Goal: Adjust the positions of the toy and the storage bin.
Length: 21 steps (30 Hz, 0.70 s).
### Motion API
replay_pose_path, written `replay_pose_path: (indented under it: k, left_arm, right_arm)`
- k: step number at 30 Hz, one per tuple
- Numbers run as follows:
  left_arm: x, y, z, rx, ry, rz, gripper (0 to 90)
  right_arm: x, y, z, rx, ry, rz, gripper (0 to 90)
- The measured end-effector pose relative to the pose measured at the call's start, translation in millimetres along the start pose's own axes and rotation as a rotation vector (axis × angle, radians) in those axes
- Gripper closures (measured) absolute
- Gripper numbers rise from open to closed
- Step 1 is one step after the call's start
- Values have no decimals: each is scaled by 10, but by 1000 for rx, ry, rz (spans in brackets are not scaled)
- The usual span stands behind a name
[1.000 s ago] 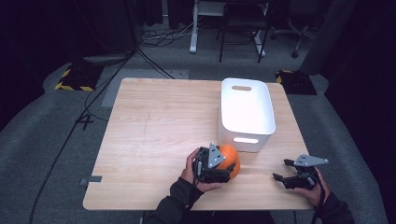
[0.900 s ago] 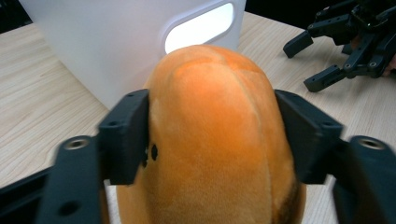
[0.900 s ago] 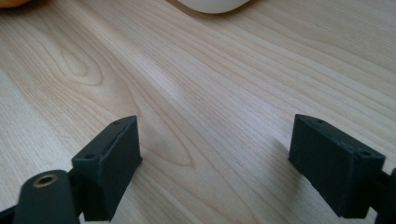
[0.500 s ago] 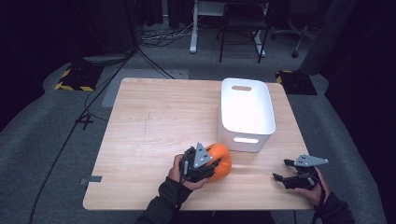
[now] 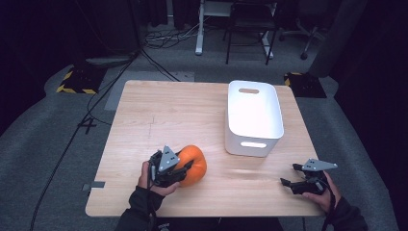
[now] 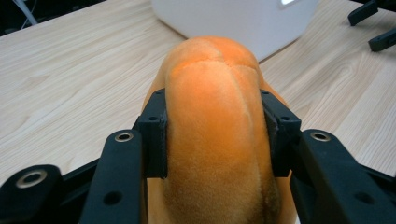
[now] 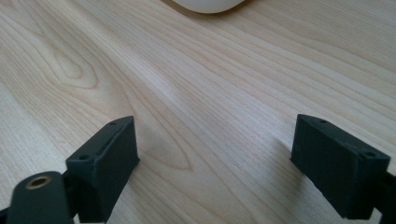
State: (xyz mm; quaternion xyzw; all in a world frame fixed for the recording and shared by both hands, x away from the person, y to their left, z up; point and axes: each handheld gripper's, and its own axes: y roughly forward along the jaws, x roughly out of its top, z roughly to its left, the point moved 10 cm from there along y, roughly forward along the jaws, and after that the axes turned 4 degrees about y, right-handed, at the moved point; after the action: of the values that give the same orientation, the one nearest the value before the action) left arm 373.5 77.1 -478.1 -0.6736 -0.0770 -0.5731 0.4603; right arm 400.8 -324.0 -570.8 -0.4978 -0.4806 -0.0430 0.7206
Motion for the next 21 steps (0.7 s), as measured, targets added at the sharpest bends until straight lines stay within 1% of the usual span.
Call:
replay_pose_path:
  k: [1,2,3,4,5,6,7,8,9,10,11,12,13,14,16,17,18,19,20,21]
  left_arm:
    - [-17,-32,34,6,-4,-1,541]
    - [-45,-73,84,24,3,6,541]
    - [-86,-132,142,37,10,20,537]
    - [-86,-132,142,37,10,20,537]
    - [-128,-189,206,45,8,29,537]
    - [-128,-189,206,45,8,29,537]
    - [-180,-253,283,44,0,33,536]
    - [-180,-253,283,44,0,33,535]
    - [-196,-270,305,44,-8,33,535]
    - [-219,-296,338,47,-16,34,534]
    - [-248,-329,377,49,-33,22,534]
    - [-248,-329,377,49,-33,22,532]
    - [-275,-335,391,42,-32,5,531]
    - [-275,-335,391,42,-32,5,531]
    - [-293,-297,366,31,-44,-21,532]
    - [-294,-261,343,29,-27,-21,532]
    - [-294,-261,343,29,-27,-21,532]
    - [-284,-229,309,30,-20,-23,532]
    - [-284,-223,300,34,-7,-21,532]
    - [-284,-218,288,36,-5,-23,532]
  right_arm:
    - [3,0,4,4,-3,1,150]
    - [3,-1,2,11,-12,9,158]
    - [-7,-30,-1,29,-38,40,174]
    - [-7,-30,-1,29,-38,40,174]
    - [19,-24,-12,14,-45,24,173]
    - [19,-24,-12,14,-45,24,173]
    - [69,-39,-8,37,-30,-3,186]
    - [119,-60,-4,49,-31,-23,194]
    - [119,-60,-4,49,-31,-23,194]
    - [206,-100,2,54,-35,-45,203]
    - [269,-123,8,61,-40,-64,218]
    - [269,-123,8,61,-40,-64,218]
    - [393,-158,19,62,-66,-79,229]
    - [393,-158,19,62,-66,-79,229]
    - [541,-178,27,55,-86,-94,252]
    - [673,-200,31,53,-93,-117,252]
    - [673,-200,31,53,-93,-117,252]
    - [823,-225,20,42,-106,-147,253]
    - [895,-241,7,29,-105,-161,255]
    - [966,-260,-11,21,-107,-179,256]
